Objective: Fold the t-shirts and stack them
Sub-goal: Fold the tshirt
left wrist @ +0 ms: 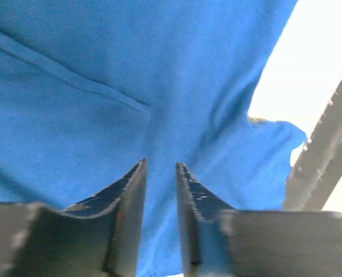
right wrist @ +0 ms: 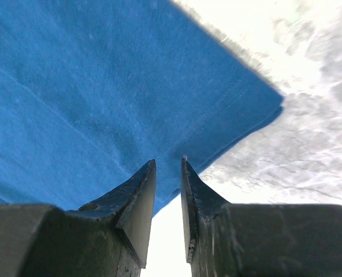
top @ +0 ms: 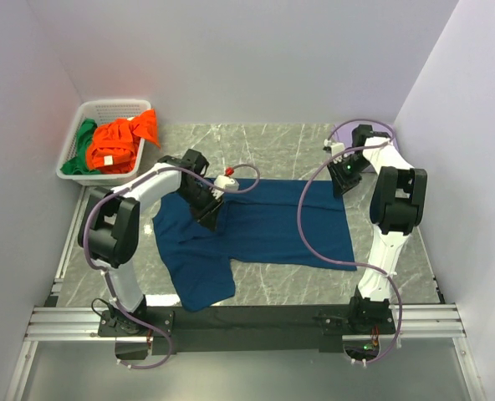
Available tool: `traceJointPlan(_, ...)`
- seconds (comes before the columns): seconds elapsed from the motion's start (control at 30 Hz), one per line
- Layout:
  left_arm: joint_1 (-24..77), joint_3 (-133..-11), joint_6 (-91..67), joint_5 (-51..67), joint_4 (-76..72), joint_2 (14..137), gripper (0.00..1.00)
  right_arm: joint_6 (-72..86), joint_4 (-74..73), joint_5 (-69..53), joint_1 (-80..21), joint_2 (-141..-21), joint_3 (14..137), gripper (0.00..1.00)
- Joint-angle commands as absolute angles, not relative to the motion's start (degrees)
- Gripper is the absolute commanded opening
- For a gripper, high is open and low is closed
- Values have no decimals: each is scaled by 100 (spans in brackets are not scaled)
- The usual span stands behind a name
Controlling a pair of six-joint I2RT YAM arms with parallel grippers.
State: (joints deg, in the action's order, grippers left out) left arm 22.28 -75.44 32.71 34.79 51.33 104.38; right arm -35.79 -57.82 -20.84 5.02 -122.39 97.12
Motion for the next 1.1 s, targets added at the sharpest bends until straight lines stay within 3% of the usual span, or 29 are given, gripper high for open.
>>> traceJointPlan(0.0,2198,-7681,3831,3849,5712,10310,38,-3507,-5924,-2171,510,-12261,10116,31)
traceJointPlan(0.2,1285,-8191,3247,3912,5223,10247,39,-3200,-5828,-2232,431,-12322,10371,31)
traceJointPlan(0.33,792,-8305,2207,3043,3713,10458,40,-2822,-5555,-2101,238,-12480,10511,31)
traceJointPlan(0.57,563,-8517,1240,2040,2797,11240,38,-2260,-5265,-1530,26,-12893,10696,28)
traceJointPlan(0.9,316,-8122,967,1178,2733,11637,37,-2083,-5336,-274,-158,-13325,10882,25)
traceJointPlan(1.07,299,-8410,1002,1099,2803,12030,38,-1995,-5273,-202,-176,-13543,11170,25)
